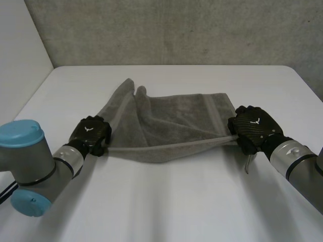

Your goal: Fold the towel.

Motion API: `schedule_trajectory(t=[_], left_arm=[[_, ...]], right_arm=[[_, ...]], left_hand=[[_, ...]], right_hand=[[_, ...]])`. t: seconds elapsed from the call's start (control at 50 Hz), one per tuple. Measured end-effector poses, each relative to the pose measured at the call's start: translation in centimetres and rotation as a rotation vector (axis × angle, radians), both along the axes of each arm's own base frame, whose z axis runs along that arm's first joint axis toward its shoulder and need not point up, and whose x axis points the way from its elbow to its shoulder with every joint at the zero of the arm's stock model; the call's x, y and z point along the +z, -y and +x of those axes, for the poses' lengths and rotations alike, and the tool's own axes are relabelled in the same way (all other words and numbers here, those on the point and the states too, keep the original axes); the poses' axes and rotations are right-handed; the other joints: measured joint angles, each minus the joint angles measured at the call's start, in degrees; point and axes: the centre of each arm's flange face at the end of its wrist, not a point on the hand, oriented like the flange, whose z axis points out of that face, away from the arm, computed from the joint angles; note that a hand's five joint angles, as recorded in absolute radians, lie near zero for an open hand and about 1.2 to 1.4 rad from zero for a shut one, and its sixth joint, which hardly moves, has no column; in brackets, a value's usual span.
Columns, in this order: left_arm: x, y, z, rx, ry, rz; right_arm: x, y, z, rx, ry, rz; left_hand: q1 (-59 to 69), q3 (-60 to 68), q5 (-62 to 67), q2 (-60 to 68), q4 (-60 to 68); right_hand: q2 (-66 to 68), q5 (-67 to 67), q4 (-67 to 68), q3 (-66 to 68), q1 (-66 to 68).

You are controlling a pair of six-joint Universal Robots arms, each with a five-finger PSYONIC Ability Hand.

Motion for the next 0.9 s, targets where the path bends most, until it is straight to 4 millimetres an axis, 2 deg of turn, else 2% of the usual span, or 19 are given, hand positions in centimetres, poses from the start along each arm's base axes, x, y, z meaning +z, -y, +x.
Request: schedule_trajectory(t=[0.16, 0.28, 0.42, 0.54, 0.64, 0.72, 0.82, 0.9], left_arm=[[-0.3, 0.1, -0.4, -0.04, -0.011, 0.008], [-0.5, -0.3, -0.6, -0.076, -0.018, 0.023], [-0.7, -0.5, -0.6, -0.08, -0.017, 0.032], [-0.9, -0.1, -0.5, -0.071, -0.015, 0.027], [-0.5, 0.6, -0.2, -0.054, -0.018, 0.01], [1.1, 1.1, 0.3, -0.036, -0.028, -0.028], [5.3, 0.9, 1.2, -0.012, -0.055, -0.122], [9.2, 0.1, 2.0, 0.006, -0.075, -0.212]], right_arm=[[-0.1, -0.1, -0.1, -0.004, -0.002, 0.011], [-0.1, 0.0, -0.1, -0.004, -0.002, 0.011], [-0.2, 0.0, -0.1, -0.005, -0.002, 0.013], [-0.3, 0.1, -0.1, -0.006, -0.002, 0.016], [-0.1, 0.0, -0.2, -0.01, -0.003, 0.03], [0.5, -0.1, -0.6, -0.022, -0.001, 0.059], [2.3, -0.3, -1.0, -0.032, 0.002, 0.083], [4.6, -0.8, -1.3, -0.034, 0.009, 0.063]], left_hand=[[-5.14, 0.0, -5.17, -5.25, 0.0], [-15.27, 0.0, -15.47, -15.14, 0.0], [-15.63, 0.0, -15.97, -15.58, 0.0], [14.28, 0.0, 15.15, 15.79, 0.0], [14.31, 0.0, 16.37, 18.1, 0.0], [14.32, 0.0, 16.37, 18.3, 0.0], [14.31, 0.0, 16.71, 18.36, 0.0], [14.62, 0.0, 18.05, 18.37, 0.0]], right_hand=[[0.0, 0.0, 0.0, 0.0, 0.0], [0.0, 0.0, 0.0, 0.0, 0.0], [0.0, 0.0, 0.0, 0.0, 0.0], [0.0, 0.0, 0.0, 0.0, 0.0], [0.0, 0.0, 0.0, 0.0, 0.0], [0.0, 0.0, 0.0, 0.0, 0.0], [0.0, 0.0, 0.0, 0.0, 0.0], [0.0, 0.0, 0.0, 0.0, 0.0]])
